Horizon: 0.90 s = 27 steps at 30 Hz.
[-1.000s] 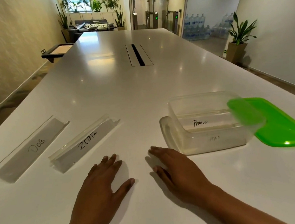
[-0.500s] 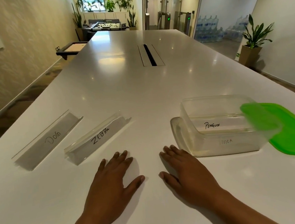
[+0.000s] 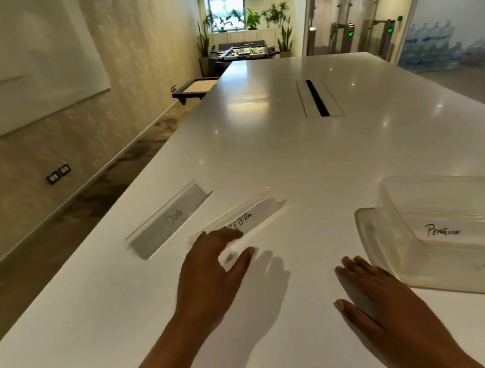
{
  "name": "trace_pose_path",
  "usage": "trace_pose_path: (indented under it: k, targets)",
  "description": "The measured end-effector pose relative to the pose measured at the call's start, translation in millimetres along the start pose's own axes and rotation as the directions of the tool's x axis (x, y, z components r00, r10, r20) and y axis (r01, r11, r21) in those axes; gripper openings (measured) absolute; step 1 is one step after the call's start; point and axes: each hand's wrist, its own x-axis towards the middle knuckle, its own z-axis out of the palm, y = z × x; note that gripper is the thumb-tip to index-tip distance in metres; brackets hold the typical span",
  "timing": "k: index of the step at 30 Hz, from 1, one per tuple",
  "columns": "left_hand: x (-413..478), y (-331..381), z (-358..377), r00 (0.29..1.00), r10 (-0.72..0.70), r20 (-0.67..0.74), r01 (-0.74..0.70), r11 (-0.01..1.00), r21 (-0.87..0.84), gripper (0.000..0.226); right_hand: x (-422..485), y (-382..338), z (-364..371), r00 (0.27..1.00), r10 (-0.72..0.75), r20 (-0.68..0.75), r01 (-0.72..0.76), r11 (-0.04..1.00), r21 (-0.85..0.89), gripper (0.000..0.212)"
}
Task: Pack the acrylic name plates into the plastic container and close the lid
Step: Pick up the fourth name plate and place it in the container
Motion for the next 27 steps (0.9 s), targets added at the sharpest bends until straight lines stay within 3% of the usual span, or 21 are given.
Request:
trace_pose_path:
  k: [6,13,18,27]
  targets:
    - [25,-17,-14,0.982,-0.064,-0.178,0.080,0.993,0.084,0.027,3,-2,-1,1.000,0.008,0.011,-0.008,1.000,0.019,0.062]
    - [35,-42,-9,0.951,-0.281,-0.130,0.282,0.959,-0.010,0.036,4,-2,-1,1.000,0.004,0.016,-0.004,1.000,0.020,0.063]
    - [38,-52,-7,0.953,-0.278,-0.124,0.288,0.955,0.072,0.023,2,-4,-2,1.000,0.014,-0.013,-0.014,0.999,0.047,0.060]
    - [35,-34,-17,0.952,-0.281,-0.126,0.282,0.959,-0.006,0.020,1,-3,0,1.000,0.013,-0.018,-0.012,0.999,0.045,0.058]
